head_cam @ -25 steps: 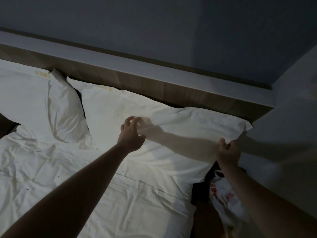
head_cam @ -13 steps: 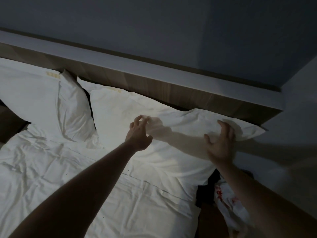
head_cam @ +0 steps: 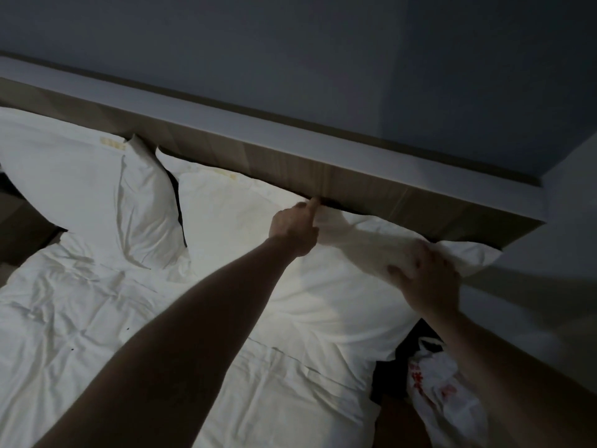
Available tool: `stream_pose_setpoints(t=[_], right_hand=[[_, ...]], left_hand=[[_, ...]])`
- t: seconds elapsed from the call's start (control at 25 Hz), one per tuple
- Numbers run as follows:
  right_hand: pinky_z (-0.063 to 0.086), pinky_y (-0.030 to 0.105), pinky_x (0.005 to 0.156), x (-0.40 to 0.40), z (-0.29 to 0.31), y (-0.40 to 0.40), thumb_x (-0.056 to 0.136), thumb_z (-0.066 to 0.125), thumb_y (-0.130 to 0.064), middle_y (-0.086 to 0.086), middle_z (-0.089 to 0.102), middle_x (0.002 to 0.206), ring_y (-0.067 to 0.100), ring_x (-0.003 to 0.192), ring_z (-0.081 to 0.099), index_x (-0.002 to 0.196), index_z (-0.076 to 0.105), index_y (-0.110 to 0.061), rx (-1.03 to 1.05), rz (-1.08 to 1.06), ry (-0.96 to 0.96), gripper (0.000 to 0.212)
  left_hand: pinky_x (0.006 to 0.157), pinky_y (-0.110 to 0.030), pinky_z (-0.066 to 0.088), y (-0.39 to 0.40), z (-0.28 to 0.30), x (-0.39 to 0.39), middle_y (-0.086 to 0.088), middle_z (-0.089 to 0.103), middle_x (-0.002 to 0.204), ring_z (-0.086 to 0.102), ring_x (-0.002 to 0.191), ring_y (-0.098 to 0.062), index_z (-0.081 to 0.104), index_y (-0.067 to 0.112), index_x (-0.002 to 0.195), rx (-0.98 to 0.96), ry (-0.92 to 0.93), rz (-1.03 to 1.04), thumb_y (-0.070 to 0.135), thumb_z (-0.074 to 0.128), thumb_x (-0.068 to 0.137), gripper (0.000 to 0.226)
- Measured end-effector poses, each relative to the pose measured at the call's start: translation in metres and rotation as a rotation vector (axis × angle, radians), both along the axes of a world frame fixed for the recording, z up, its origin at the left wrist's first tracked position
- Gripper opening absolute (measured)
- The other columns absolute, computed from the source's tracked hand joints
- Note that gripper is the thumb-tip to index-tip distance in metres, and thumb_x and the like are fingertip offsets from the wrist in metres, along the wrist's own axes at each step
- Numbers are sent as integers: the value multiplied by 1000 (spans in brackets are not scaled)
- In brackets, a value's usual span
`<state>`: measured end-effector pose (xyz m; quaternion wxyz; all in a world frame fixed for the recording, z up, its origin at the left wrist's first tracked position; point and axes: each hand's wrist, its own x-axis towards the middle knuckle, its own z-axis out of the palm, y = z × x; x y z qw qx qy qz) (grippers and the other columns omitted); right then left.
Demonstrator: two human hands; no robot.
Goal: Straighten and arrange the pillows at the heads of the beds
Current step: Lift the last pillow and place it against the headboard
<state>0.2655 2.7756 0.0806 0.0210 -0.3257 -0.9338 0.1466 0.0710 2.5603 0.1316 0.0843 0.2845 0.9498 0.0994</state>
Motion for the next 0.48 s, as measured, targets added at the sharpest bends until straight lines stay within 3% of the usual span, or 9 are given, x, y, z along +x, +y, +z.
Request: stream_pose_setpoints(t=[0.08, 0.2, 0.4, 0.48], right_hand=[[51, 50, 91, -2, 1, 10, 95, 67, -48, 20, 71, 123, 42, 111, 67, 136, 58, -11, -22, 36, -42, 56], [51, 44, 79, -7, 5, 20, 101, 60, -30, 16, 75, 102, 39, 96, 70, 108, 67, -12, -62, 71, -5, 21], [48, 44, 63, 3, 17, 11, 102, 53, -11, 14, 61, 78, 31, 71, 58, 96, 58, -10, -50, 20, 359, 8], [47, 44, 60, 6, 16, 8, 103, 51, -11, 11, 58, 77, 31, 69, 56, 96, 56, -10, -81, -6, 400, 9]], left_hand=[[83, -42, 55, 7, 0, -5, -10, 73, 115, 70, 103, -36, 58, 22, 133, -46, 31, 22, 33, 60, 97, 37], [78, -41, 51, 15, 4, -6, -13, 74, 108, 70, 99, -39, 60, 25, 131, 45, 49, 66, 29, 52, 100, 32], [68, -36, 35, 15, 8, -5, -14, 73, 99, 66, 92, -42, 58, 26, 124, 214, 50, 125, 30, 43, 101, 27], [67, -36, 35, 14, 6, -7, -14, 74, 98, 66, 92, -42, 57, 22, 116, 250, 19, 128, 31, 45, 101, 22]])
